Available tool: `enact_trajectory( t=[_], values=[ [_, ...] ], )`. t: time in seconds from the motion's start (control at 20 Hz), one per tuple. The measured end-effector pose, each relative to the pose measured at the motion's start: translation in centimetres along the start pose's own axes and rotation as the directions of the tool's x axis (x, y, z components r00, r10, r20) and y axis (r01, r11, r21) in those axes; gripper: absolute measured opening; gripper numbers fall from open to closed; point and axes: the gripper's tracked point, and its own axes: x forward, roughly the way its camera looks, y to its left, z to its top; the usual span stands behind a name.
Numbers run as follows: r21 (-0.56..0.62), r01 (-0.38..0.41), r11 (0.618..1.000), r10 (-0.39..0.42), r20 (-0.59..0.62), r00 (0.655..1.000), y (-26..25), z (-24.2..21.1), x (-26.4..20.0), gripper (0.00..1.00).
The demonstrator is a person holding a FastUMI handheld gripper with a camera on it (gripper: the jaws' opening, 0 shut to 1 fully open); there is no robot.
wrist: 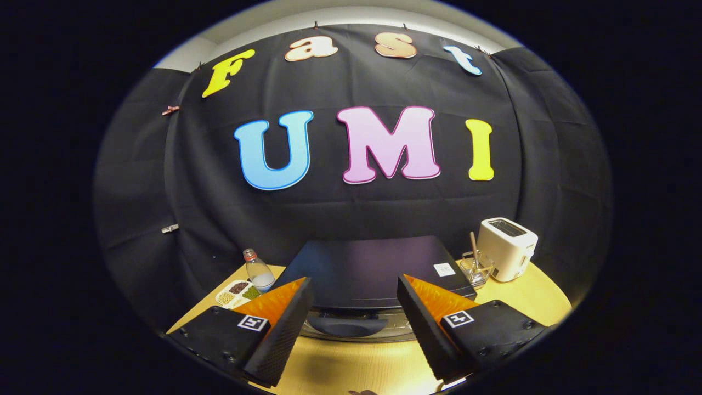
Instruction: Open the toaster oven, put the food inside, and close the toaster oven door.
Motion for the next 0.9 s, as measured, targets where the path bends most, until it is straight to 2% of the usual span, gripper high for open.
enact_trajectory(
  t=[0.6, 0.9],
  values=[
    [0.003, 0.082, 0.997, -0.08, -0.167, 0.983, 0.3, -8.3, 4.3, 1.0],
    [-0.038, 0.104, 0.994, -0.109, -0.16, 0.981, -0.1, -8.4, 4.4, 0.98]
  ],
)
